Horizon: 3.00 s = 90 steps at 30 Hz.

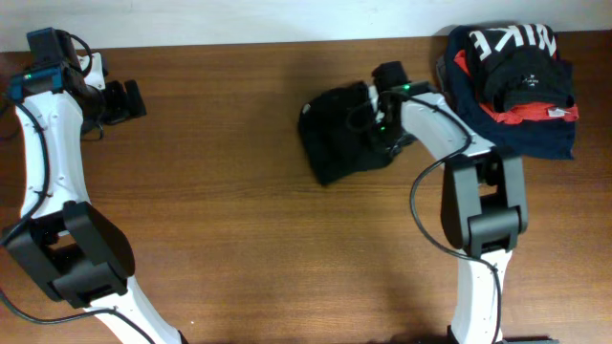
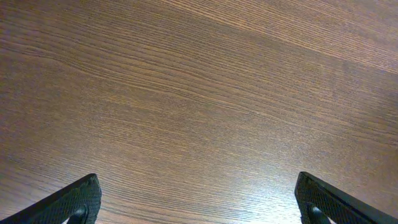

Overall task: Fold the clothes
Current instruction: 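Grasp the folded black shirt bundle with the right gripper, then carry the black bundle right and place it atop the clothes stack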

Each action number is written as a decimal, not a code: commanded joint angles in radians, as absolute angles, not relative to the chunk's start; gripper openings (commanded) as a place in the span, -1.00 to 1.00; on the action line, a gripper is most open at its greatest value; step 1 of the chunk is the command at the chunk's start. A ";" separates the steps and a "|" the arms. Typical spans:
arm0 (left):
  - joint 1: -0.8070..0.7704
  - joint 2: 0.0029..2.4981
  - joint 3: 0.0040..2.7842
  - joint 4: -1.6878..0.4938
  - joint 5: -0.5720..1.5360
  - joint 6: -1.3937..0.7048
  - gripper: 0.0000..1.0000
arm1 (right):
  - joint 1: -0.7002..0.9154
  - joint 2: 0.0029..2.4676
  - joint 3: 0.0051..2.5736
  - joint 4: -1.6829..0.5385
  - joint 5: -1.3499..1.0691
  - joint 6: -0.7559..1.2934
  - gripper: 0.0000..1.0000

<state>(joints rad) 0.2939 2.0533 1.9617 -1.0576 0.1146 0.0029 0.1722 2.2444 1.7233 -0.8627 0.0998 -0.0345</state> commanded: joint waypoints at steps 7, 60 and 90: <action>0.291 2.036 1.965 -1.055 0.108 0.015 0.98 | 0.072 2.242 2.088 -1.241 -0.335 0.101 0.61; 0.291 2.036 1.965 -1.085 0.108 0.015 0.98 | 0.072 2.093 1.654 -0.854 -0.513 0.317 -0.93; 0.291 2.036 1.965 -1.060 0.111 0.015 0.99 | -0.237 1.950 2.087 -0.410 -0.407 -0.021 -0.92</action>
